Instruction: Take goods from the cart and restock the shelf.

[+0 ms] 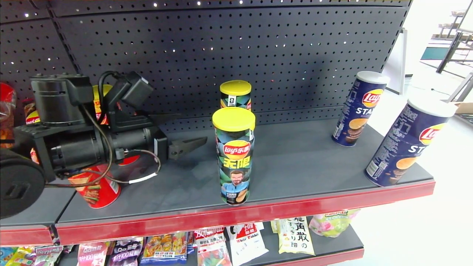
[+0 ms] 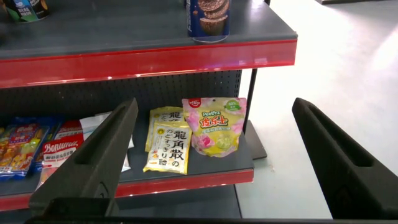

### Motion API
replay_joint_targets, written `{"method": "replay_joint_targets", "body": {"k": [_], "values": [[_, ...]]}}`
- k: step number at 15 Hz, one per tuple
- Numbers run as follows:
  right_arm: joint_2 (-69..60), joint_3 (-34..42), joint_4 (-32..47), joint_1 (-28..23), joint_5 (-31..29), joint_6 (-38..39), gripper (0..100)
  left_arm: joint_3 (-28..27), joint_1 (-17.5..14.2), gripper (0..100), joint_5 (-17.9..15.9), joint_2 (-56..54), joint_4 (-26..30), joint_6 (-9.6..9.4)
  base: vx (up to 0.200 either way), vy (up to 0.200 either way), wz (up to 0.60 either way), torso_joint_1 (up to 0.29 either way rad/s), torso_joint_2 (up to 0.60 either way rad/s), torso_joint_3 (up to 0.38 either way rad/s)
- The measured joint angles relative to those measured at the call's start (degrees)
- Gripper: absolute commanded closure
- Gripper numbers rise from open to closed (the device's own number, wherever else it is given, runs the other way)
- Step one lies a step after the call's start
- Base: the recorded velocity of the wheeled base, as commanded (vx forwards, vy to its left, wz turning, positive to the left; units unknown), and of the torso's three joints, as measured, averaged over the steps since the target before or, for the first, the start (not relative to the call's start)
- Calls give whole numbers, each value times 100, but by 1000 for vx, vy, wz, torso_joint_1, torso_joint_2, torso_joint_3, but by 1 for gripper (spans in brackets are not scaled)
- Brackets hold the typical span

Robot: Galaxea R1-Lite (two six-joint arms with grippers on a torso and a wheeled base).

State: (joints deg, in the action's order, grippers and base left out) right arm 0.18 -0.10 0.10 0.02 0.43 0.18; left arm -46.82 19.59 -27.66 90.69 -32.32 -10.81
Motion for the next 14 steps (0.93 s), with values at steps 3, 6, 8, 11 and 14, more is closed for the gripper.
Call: {"method": "replay_joint_targets", "body": {"k": [3, 6, 8, 11, 14], "values": [[0, 0, 0, -2, 0, 0, 0, 262, -16, 0, -9, -456, 0, 4, 0, 0, 0, 0, 0, 0], [0, 0, 0, -2, 0, -2, 0, 588, -13, 0, -11, -1097, 5, 0, 0, 0, 0, 0, 0, 0], [0, 0, 0, -2, 0, 0, 0, 873, -35, 0, 89, -1720, 52, -5, 0, 0, 0, 0, 0, 0], [0, 0, 0, -2, 0, 0, 0, 1165, -577, 0, 1337, -2828, 670, 15, 0, 0, 0, 0, 0, 0], [0, 0, 0, 0, 0, 0, 0, 1549, -1185, 0, 2712, -3925, 1102, 512, 0, 0, 0, 0, 0, 0]]}}
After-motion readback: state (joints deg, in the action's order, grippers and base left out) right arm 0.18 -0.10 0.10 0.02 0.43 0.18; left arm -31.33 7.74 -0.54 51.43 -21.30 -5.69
